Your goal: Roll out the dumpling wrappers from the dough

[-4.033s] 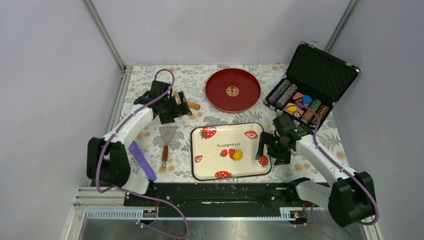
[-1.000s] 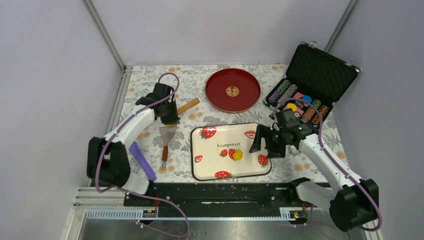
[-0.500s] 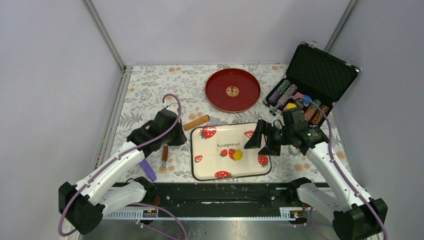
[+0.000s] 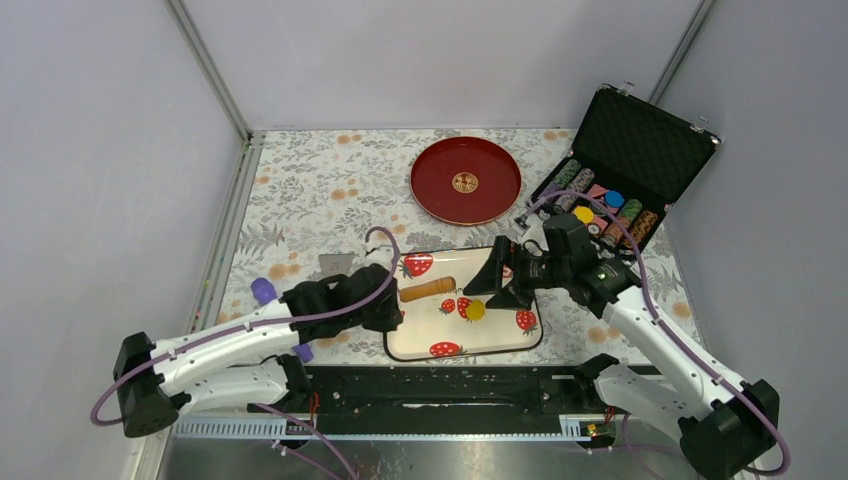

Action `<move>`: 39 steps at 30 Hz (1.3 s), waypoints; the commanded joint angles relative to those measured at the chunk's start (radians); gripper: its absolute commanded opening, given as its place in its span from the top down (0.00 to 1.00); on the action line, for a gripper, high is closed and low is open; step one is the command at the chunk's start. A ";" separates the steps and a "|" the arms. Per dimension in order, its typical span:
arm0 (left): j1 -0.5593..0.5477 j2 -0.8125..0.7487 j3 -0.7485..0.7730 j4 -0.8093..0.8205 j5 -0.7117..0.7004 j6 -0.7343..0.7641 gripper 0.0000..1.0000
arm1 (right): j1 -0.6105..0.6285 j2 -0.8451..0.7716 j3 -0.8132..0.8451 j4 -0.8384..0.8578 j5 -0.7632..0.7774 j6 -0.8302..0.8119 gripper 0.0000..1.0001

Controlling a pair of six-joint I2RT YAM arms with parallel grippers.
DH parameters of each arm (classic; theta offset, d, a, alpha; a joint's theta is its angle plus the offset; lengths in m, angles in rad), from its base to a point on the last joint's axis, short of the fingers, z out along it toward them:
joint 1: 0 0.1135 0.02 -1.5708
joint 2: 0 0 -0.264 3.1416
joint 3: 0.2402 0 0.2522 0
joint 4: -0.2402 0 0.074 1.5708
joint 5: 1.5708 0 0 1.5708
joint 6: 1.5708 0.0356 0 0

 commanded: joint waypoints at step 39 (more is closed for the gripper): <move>-0.272 0.056 0.039 0.101 -0.093 -0.184 1.00 | 0.269 0.285 0.029 0.342 -0.015 0.164 0.32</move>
